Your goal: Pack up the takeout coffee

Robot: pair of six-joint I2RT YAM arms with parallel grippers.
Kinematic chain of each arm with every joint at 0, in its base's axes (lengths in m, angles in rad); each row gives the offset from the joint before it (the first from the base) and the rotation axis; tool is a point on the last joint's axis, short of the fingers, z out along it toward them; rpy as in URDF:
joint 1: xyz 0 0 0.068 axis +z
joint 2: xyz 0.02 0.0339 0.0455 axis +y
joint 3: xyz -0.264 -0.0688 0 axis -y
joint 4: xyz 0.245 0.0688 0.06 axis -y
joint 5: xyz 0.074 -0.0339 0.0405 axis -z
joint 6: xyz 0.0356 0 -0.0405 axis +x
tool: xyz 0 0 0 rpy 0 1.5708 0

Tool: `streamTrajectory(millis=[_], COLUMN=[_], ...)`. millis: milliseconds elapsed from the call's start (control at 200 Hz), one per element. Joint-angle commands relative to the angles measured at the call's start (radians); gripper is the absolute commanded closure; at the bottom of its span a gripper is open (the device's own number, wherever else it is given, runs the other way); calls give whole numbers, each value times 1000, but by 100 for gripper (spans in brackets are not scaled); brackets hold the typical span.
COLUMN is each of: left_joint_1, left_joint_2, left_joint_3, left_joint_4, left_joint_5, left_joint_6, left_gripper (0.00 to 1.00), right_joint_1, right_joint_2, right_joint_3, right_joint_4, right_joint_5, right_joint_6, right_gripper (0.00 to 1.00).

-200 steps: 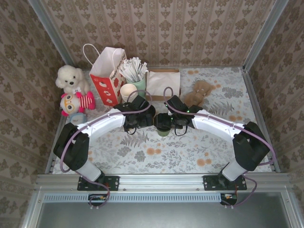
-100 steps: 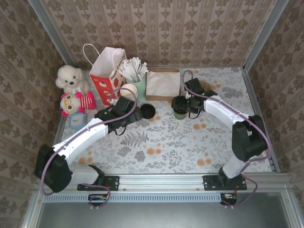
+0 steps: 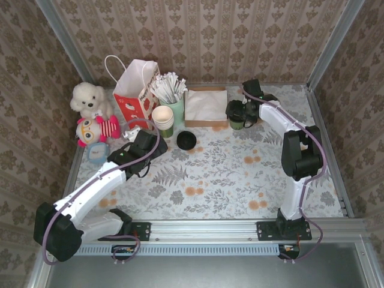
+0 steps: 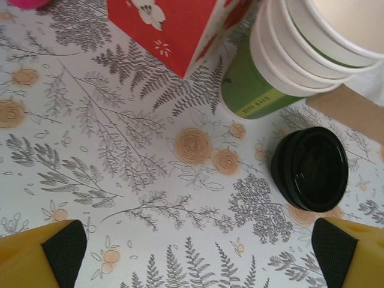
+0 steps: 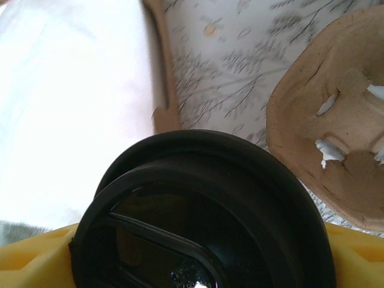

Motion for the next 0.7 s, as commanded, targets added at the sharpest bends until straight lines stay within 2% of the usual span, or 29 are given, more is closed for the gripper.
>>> streamTrajectory(millis=[0, 145, 435, 695], left_joint_1=[15, 23, 36, 44], left_joint_2=[-27, -27, -10, -17], left_joint_3=[-16, -14, -33, -31], left_joint_4=[8, 5, 11, -11], left_joint_5=[-47, -68, -58, -46], left_joint_6=[-25, -33, -80, -84], left_gripper=[0, 0, 0, 0], right_joint_1=[-24, -40, -47, -45], right_joint_2=[48, 90, 180, 210], right_joint_3=[72, 104, 226, 251], right_joint_4=[-28, 24, 9, -2], right_joint_5=[51, -8, -84, -81], right_joint_6=[1, 11, 47, 83], right_gripper=[15, 15, 14, 8])
